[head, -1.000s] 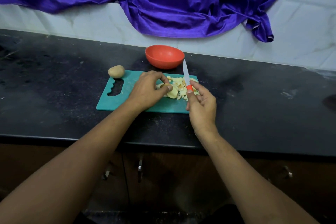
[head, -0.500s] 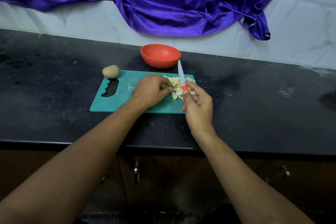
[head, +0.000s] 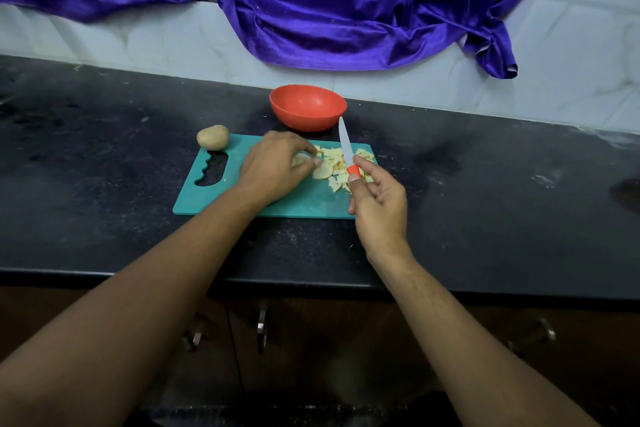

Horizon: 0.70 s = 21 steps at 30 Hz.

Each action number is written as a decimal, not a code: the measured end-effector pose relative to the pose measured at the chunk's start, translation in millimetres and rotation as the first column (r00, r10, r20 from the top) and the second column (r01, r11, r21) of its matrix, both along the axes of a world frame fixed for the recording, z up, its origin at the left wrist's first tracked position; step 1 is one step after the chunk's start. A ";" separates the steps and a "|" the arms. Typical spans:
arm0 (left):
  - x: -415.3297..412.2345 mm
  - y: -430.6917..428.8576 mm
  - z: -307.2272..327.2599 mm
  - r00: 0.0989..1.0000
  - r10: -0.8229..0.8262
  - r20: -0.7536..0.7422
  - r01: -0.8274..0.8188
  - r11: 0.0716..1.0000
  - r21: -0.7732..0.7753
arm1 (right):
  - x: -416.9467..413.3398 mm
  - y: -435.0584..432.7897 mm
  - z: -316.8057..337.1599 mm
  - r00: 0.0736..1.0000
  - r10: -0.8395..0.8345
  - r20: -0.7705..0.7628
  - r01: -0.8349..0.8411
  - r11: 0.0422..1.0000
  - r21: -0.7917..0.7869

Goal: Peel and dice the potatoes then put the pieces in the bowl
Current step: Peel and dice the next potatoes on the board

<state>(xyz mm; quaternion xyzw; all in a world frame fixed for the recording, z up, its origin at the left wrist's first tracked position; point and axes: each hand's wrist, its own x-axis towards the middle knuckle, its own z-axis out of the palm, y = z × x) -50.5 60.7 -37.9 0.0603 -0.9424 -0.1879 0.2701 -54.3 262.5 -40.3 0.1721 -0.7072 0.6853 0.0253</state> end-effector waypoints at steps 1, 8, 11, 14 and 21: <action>-1.5 4.1 0.3 0.998 -0.056 0.029 0.057 0.998 -0.030 | 0.1 -0.3 0.1 1.000 0.001 0.000 -0.001 1.000 0.003; -10.4 6.8 0.5 0.993 0.016 0.113 -0.013 1.000 -0.026 | 1.5 0.2 0.4 1.000 0.005 0.000 -0.005 1.000 0.010; -8.7 -0.8 2.0 0.987 0.088 0.133 -0.085 0.996 -0.026 | 1.7 0.0 1.2 1.000 0.005 0.003 -0.005 1.000 0.017; -6.7 -5.7 2.9 0.984 0.104 0.142 -0.102 0.995 -0.016 | 1.8 0.6 1.0 1.000 0.003 -0.003 -0.003 1.000 0.018; -5.3 -3.0 5.3 0.986 0.046 0.159 -0.034 0.996 -0.078 | 1.2 0.8 0.6 1.000 0.005 -0.009 -0.005 1.000 0.026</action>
